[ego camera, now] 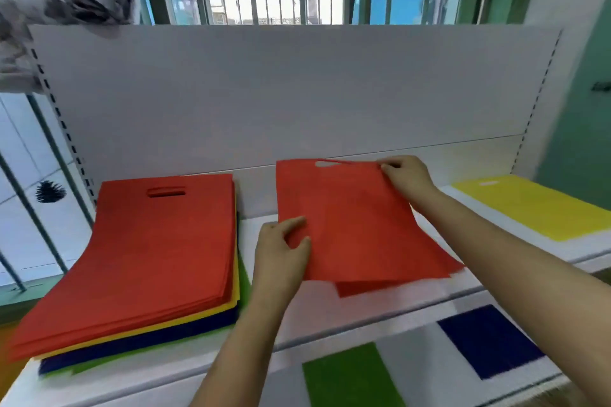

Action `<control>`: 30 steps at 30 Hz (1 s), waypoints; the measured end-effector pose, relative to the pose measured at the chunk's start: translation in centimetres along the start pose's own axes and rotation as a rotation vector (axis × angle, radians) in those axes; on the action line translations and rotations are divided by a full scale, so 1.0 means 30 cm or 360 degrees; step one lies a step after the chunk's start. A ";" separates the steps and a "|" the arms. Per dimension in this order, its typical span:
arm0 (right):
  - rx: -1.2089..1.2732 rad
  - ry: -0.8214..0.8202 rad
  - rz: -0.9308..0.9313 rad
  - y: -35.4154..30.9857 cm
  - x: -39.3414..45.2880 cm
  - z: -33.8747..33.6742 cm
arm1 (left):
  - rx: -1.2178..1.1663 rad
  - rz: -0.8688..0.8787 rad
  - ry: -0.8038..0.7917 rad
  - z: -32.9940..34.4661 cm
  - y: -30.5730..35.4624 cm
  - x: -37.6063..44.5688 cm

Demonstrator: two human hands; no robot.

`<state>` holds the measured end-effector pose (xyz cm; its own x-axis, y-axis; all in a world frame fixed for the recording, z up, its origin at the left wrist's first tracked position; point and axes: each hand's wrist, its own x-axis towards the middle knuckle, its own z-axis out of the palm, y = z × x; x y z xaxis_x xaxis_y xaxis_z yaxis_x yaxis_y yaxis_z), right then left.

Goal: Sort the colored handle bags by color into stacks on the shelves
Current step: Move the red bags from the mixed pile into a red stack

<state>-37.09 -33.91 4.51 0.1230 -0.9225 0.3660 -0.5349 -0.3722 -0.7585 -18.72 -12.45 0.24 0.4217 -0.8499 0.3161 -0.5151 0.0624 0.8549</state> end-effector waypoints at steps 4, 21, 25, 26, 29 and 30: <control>-0.0108 -0.0059 0.0035 0.160 0.077 -0.036 | 0.0206 -0.0037 -0.0048 0.168 -0.035 0.018; -0.1061 -0.0629 -0.0274 0.372 0.232 0.156 | 0.0711 -0.0272 -0.0056 0.401 -0.102 0.055; -0.0624 -0.0599 -0.0402 0.155 0.184 0.234 | 0.0687 -0.0038 0.0172 0.302 -0.026 0.064; -0.0536 -0.0591 -0.0479 0.097 0.164 0.262 | 0.0692 0.0025 0.0223 0.261 -0.007 0.065; -0.0321 -0.0575 -0.0728 -0.080 0.093 0.347 | 0.0740 0.0147 0.0434 0.110 0.026 0.071; -0.0290 -0.0574 -0.0824 -0.137 0.068 0.378 | 0.0766 0.0172 0.0535 0.053 0.028 0.069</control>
<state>-25.15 -35.43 2.27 0.6582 -0.6172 0.4311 -0.4606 -0.7831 -0.4178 -19.45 -14.99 0.96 0.5207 -0.6347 0.5710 -0.8154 -0.1717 0.5528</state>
